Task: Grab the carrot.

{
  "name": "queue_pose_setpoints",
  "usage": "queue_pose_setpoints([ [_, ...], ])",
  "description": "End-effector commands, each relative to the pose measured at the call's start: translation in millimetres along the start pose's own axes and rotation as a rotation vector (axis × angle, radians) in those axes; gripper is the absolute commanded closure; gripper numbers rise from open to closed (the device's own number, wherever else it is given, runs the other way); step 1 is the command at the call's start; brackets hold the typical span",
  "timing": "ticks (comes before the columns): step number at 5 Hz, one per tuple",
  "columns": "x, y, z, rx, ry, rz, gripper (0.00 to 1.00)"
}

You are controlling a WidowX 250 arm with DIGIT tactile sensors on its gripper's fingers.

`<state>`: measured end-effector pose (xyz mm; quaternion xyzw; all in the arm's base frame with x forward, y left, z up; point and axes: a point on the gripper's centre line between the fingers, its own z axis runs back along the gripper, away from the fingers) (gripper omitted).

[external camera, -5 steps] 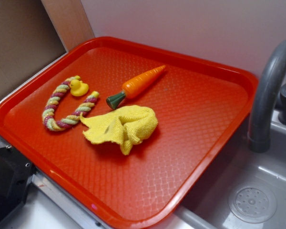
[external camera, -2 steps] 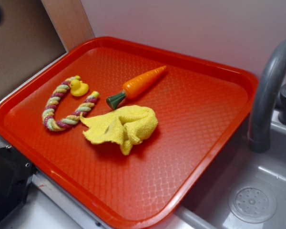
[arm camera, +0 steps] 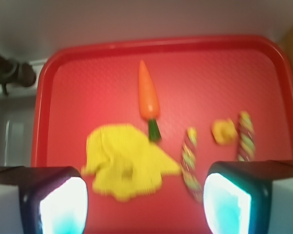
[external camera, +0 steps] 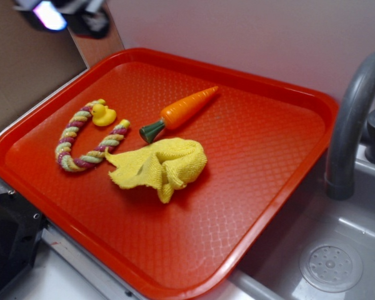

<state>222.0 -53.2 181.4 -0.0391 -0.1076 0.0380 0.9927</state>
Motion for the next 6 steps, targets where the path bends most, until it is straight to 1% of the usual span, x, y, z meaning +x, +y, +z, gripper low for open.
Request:
queue_pose_setpoints([
  [1, 47.9, -11.2, -48.6, 0.026, -0.054, -0.065, 0.0],
  [2, 50.9, -7.0, -73.5, 0.012, -0.014, -0.076, 0.0],
  [3, 54.2, 6.0, -92.8, 0.04, 0.012, -0.066, 0.0],
  [4, 54.6, 13.3, -109.2, 0.061, 0.044, -0.082, 0.0],
  [5, 47.6, 14.6, -121.0, 0.065, 0.072, -0.109, 0.0],
  [6, 37.1, 10.3, -132.8, 0.059, 0.101, -0.152, 0.0],
])
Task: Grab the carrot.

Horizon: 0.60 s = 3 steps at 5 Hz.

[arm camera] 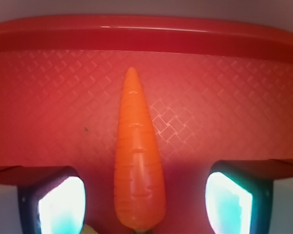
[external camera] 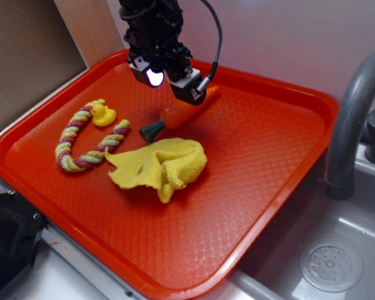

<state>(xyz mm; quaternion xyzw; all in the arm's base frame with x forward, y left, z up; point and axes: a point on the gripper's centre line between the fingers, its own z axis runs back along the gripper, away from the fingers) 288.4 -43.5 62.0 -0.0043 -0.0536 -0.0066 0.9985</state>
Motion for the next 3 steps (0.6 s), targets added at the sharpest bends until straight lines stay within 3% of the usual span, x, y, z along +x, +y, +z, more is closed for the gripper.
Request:
queue_pose_setpoints([
  [1, -5.4, -6.4, -9.9, 0.011, 0.012, -0.071, 0.0],
  [3, -4.8, -4.2, -22.2, 0.05, 0.043, -0.065, 0.0],
])
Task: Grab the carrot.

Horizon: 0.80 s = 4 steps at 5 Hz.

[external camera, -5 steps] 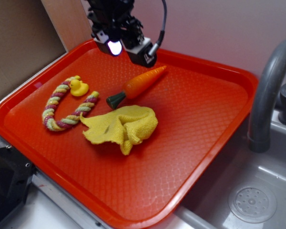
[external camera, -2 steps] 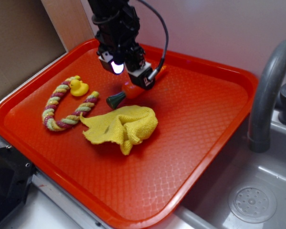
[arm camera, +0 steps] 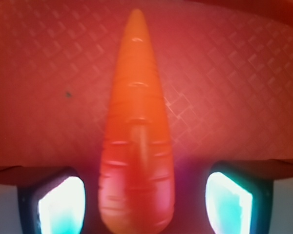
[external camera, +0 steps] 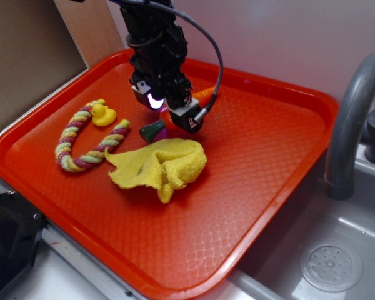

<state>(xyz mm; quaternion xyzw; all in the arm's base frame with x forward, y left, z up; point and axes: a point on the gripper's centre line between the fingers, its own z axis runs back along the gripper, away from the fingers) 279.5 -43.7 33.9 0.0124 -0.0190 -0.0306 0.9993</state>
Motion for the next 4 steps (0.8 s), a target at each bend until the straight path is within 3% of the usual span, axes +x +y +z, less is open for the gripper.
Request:
queue_pose_setpoints([
  [1, 6.2, -4.3, 1.6, 0.035, -0.007, -0.013, 0.0],
  [2, 5.1, -7.3, 4.1, 0.045, -0.016, -0.036, 1.0],
  [4, 5.9, -7.0, 20.6, 0.079, -0.018, -0.054, 1.0],
])
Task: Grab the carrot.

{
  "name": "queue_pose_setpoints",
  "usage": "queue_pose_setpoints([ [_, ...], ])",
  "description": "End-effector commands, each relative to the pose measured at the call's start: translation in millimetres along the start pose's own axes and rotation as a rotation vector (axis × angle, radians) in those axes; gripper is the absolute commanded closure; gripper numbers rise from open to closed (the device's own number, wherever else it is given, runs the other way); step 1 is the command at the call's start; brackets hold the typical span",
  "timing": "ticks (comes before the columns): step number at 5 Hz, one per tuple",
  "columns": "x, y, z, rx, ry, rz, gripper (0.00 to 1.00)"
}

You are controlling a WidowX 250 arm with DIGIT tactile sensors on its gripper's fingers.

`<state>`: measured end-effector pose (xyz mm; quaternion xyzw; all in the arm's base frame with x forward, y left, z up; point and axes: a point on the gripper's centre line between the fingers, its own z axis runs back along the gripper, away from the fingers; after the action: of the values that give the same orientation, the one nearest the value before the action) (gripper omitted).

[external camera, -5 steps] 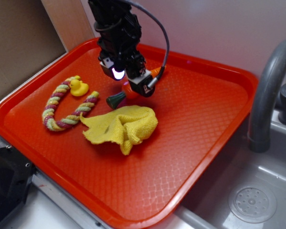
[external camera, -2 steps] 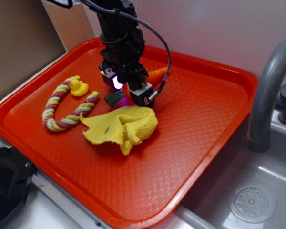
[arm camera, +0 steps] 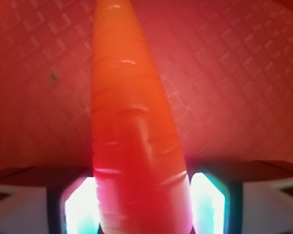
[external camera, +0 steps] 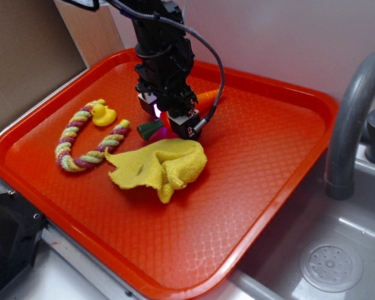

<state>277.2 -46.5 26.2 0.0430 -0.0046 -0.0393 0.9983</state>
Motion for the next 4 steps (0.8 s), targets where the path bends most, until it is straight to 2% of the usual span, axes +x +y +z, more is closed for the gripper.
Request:
queue_pose_setpoints([
  [1, -3.6, -6.9, 78.9, 0.074, -0.046, -0.048, 1.0],
  [2, -17.3, -8.4, 123.6, 0.014, -0.069, -0.022, 1.0],
  [3, -37.5, -12.5, 162.7, -0.071, -0.092, -0.033, 1.0],
  [4, -53.5, -11.9, 181.6, -0.12, -0.106, -0.038, 1.0],
])
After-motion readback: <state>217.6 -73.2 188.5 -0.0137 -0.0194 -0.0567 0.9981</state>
